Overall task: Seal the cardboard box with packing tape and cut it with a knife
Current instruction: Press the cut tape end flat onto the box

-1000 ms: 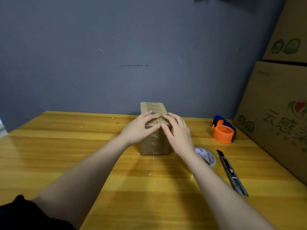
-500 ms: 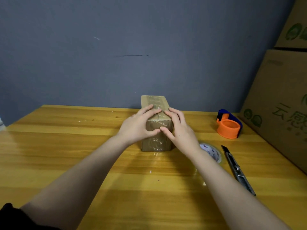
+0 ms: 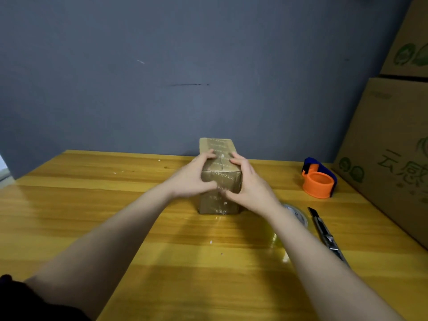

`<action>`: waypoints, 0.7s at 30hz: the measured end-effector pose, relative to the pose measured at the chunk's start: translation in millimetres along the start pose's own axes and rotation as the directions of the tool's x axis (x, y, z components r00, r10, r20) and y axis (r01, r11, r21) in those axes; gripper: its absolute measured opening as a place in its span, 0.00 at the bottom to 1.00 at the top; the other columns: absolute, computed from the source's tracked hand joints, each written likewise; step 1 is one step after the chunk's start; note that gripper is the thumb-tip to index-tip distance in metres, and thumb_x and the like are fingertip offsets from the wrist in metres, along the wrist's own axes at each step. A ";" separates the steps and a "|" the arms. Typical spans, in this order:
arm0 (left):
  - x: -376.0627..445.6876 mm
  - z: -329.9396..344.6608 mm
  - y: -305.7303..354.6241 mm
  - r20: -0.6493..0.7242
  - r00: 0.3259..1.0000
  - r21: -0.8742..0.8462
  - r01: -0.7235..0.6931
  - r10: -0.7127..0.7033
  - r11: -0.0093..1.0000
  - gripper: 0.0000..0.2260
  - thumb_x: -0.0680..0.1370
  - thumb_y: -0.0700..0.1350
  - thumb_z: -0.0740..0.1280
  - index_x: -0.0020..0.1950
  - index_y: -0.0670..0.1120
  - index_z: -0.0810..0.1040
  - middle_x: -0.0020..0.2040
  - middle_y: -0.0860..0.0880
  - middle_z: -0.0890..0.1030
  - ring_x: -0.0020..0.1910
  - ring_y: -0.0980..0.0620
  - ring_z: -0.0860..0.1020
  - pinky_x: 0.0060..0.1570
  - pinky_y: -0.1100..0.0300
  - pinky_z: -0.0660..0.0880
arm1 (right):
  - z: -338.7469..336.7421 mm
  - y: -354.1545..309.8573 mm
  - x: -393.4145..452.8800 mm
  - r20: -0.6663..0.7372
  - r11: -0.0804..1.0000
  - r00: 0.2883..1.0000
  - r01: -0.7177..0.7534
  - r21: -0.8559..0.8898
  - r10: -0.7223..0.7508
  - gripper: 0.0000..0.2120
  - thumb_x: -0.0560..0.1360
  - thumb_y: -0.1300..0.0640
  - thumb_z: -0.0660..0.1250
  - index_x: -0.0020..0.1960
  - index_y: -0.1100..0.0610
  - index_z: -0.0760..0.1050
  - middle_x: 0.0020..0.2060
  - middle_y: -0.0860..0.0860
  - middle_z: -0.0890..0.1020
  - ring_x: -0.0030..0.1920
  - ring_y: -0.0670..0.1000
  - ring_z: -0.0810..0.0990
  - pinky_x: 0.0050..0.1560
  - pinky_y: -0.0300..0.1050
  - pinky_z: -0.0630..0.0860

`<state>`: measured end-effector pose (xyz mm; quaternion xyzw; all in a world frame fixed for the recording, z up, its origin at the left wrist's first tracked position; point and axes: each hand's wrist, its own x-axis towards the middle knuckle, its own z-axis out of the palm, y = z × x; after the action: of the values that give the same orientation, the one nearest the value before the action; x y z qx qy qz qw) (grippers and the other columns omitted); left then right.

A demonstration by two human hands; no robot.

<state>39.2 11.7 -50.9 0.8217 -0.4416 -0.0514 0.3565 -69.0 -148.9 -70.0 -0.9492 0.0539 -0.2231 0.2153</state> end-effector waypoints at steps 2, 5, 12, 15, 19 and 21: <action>-0.6 0.5 -4.0 -0.032 0.999 -0.163 -0.021 0.016 0.986 0.25 0.76 0.45 0.66 0.72 0.50 0.65 0.77 0.54 0.59 0.74 0.56 0.59 0.73 0.55 0.60 | -0.3 -5.4 0.8 -0.039 0.992 0.996 -0.077 0.097 0.081 0.29 0.73 0.40 0.65 0.69 0.47 0.59 0.74 0.39 0.60 0.69 0.49 0.69 0.61 0.50 0.72; -2.5 5.8 -12.5 -0.111 0.993 -0.166 -0.051 0.032 0.985 0.21 0.78 0.51 0.64 0.70 0.53 0.69 0.75 0.56 0.62 0.73 0.60 0.60 0.74 0.55 0.59 | 4.8 -11.9 1.2 -0.099 0.987 0.987 -0.114 0.111 0.125 0.24 0.76 0.39 0.59 0.68 0.47 0.62 0.73 0.40 0.63 0.67 0.49 0.71 0.58 0.49 0.71; -6.9 16.6 -13.5 -0.206 0.977 -0.033 -0.063 0.055 0.997 0.22 0.77 0.57 0.63 0.70 0.58 0.67 0.74 0.60 0.62 0.72 0.61 0.61 0.69 0.52 0.65 | 11.2 -9.3 1.4 -0.130 0.997 0.989 -0.058 0.053 0.064 0.25 0.77 0.39 0.57 0.70 0.47 0.61 0.72 0.41 0.63 0.68 0.48 0.70 0.59 0.52 0.72; -7.6 14.2 -13.8 -0.182 0.980 0.042 -0.076 0.082 0.996 0.25 0.76 0.56 0.64 0.72 0.58 0.64 0.75 0.60 0.60 0.72 0.60 0.62 0.67 0.52 0.67 | 9.8 -4.3 0.0 -0.105 0.999 0.994 -0.021 -0.027 0.018 0.28 0.76 0.40 0.60 0.72 0.46 0.59 0.73 0.40 0.61 0.67 0.49 0.71 0.56 0.50 0.72; -8.5 12.7 -15.4 -0.175 0.979 0.117 -0.086 0.106 0.989 0.29 0.74 0.56 0.68 0.73 0.58 0.62 0.75 0.61 0.59 0.72 0.59 0.63 0.64 0.53 0.69 | 6.9 -2.1 -0.6 -0.088 0.991 0.996 0.006 -0.133 -0.018 0.32 0.74 0.39 0.62 0.74 0.48 0.57 0.74 0.41 0.60 0.66 0.51 0.73 0.54 0.50 0.74; -8.7 12.7 -16.2 -0.174 0.978 0.132 -0.091 0.113 0.987 0.32 0.72 0.56 0.70 0.73 0.59 0.61 0.75 0.61 0.58 0.72 0.59 0.63 0.63 0.53 0.70 | 6.0 -2.7 -1.1 -0.084 0.982 0.996 0.012 -0.188 -0.029 0.34 0.74 0.39 0.63 0.74 0.49 0.56 0.75 0.42 0.59 0.65 0.51 0.74 0.53 0.50 0.75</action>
<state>40.0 17.2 -72.5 0.8197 -0.4514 0.0692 0.3458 -67.3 -143.9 -74.1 -0.9553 0.0741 -0.2599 0.1202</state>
